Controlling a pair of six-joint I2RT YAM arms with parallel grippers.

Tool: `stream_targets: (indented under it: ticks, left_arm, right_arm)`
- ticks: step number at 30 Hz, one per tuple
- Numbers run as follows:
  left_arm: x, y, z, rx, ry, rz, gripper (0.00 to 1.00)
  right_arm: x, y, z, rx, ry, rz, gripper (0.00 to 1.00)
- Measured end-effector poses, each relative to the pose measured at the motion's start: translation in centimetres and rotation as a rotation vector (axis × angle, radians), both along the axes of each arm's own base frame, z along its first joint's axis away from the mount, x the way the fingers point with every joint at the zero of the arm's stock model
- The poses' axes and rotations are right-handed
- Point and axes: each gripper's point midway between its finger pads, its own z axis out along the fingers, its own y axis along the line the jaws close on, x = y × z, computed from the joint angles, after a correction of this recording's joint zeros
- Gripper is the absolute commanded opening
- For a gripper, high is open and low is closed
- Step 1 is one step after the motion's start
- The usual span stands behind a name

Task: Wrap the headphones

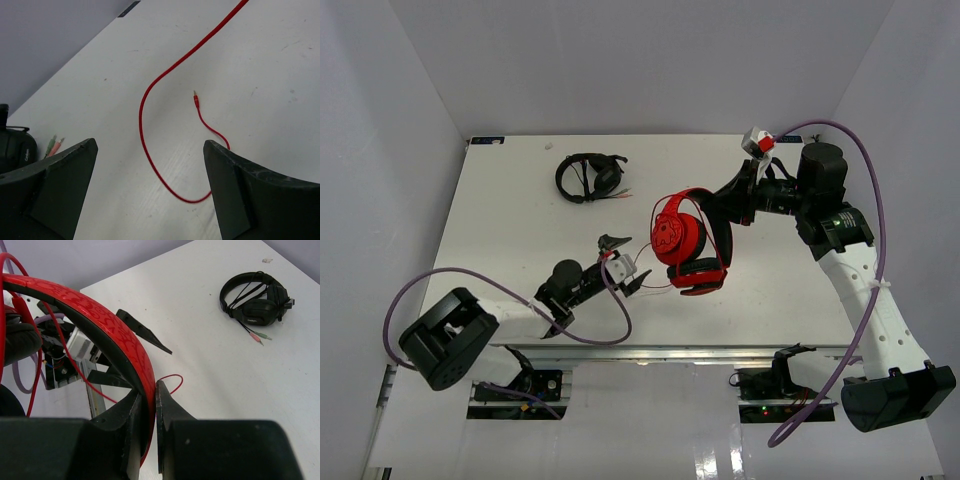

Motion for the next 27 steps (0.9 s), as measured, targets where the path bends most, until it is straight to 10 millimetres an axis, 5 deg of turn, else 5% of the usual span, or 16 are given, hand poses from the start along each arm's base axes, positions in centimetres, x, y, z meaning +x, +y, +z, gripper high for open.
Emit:
stream_targets:
  ticks: [10, 12, 18, 27]
  left_arm:
    - [4.1, -4.0, 1.7, 0.034, -0.108, -0.023, 0.93]
    - [4.6, -4.6, 2.0, 0.035, -0.122, -0.028, 0.85]
    - [4.9, -5.6, 1.7, 0.041, -0.107, -0.061, 0.28]
    - [3.2, -5.3, -0.8, 0.045, -0.017, -0.112, 0.00]
  right_arm:
    - [-0.1, 0.1, 0.3, 0.008, -0.014, 0.014, 0.08]
    - [-0.1, 0.1, 0.3, 0.009, -0.016, 0.016, 0.08]
    - [-0.1, 0.1, 0.4, 0.010, -0.015, 0.016, 0.08]
    - [-0.2, 0.2, 0.4, 0.016, 0.008, 0.012, 0.08]
